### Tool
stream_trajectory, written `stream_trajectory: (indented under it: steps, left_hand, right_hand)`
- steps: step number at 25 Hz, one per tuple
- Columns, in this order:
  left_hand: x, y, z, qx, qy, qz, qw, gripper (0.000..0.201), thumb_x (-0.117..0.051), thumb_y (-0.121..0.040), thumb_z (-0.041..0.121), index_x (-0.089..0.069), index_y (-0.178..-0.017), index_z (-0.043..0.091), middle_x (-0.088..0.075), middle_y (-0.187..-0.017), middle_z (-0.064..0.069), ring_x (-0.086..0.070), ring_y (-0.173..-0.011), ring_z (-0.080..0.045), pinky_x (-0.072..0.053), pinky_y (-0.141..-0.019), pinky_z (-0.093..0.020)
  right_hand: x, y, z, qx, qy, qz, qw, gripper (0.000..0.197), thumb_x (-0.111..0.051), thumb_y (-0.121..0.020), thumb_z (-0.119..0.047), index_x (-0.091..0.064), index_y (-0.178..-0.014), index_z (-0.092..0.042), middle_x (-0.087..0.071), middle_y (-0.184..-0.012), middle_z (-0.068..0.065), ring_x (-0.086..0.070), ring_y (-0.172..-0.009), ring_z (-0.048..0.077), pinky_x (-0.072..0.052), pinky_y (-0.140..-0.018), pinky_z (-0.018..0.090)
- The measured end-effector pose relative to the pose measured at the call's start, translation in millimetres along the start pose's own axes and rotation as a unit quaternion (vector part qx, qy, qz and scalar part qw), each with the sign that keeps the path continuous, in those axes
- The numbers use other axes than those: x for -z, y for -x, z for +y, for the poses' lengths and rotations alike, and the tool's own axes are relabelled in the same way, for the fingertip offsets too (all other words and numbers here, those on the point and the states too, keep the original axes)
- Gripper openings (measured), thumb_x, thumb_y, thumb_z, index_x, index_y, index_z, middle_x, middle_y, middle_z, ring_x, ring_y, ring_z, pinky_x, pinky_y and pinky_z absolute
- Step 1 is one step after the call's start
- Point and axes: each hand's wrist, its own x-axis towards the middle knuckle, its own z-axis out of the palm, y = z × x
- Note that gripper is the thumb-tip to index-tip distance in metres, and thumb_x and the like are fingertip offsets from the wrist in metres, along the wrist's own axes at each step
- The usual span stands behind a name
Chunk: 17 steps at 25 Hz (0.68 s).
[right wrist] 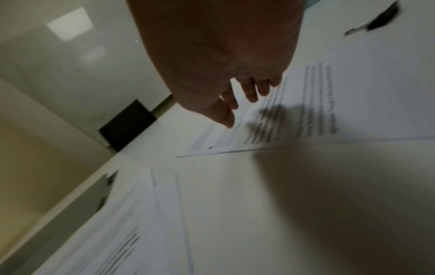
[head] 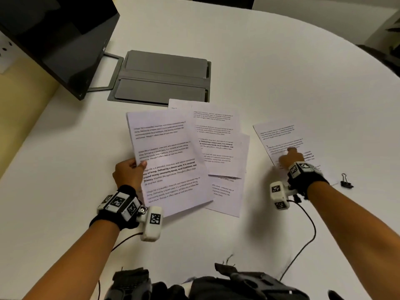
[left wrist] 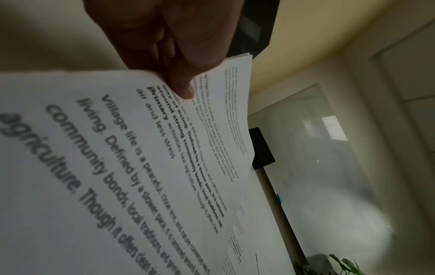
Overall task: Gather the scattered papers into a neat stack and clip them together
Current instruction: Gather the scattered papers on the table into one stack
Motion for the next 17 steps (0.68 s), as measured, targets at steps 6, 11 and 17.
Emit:
stream_trajectory:
  steps: [6,11,17]
  left_hand:
    - [-4,-4,-3,0.035,0.031,-0.037,0.998,0.023,-0.06,-0.087,0.012,-0.067,-0.109,0.008,-0.069,-0.099,-0.01,-0.06,-0.073,-0.018,-0.044,-0.071,-0.02]
    - [-7,-1,-8,0.042,0.035,-0.05,0.997,0.023,-0.06,-0.087,0.011,-0.067,-0.109,0.009,-0.068,-0.095,-0.008,-0.059,-0.066,-0.011,-0.044,-0.062,-0.018]
    - [-2,-6,-16,0.041,0.004,-0.059,0.997,0.021,-0.062,-0.085,0.015,-0.069,-0.105,0.011,-0.071,-0.099,-0.013,-0.062,-0.081,-0.023,-0.049,-0.082,-0.029]
  right_hand:
    - [-23,28,7,0.08,0.18,-0.024,0.98,0.042,-0.054,-0.084,-0.02,-0.049,-0.124,-0.01,-0.047,-0.134,0.019,-0.049,-0.12,0.038,-0.043,-0.099,0.043]
    - [-64,87,-2,0.254,0.104,0.004,0.962,0.031,-0.047,-0.091,-0.024,-0.055,-0.118,-0.01,-0.066,-0.113,0.015,-0.061,-0.104,0.034,-0.045,-0.089,0.037]
    - [-38,63,1,0.031,0.01,0.077,0.997,0.056,-0.061,-0.081,-0.019,-0.039,-0.131,-0.006,-0.038,-0.136,0.024,-0.039,-0.124,0.041,-0.035,-0.102,0.048]
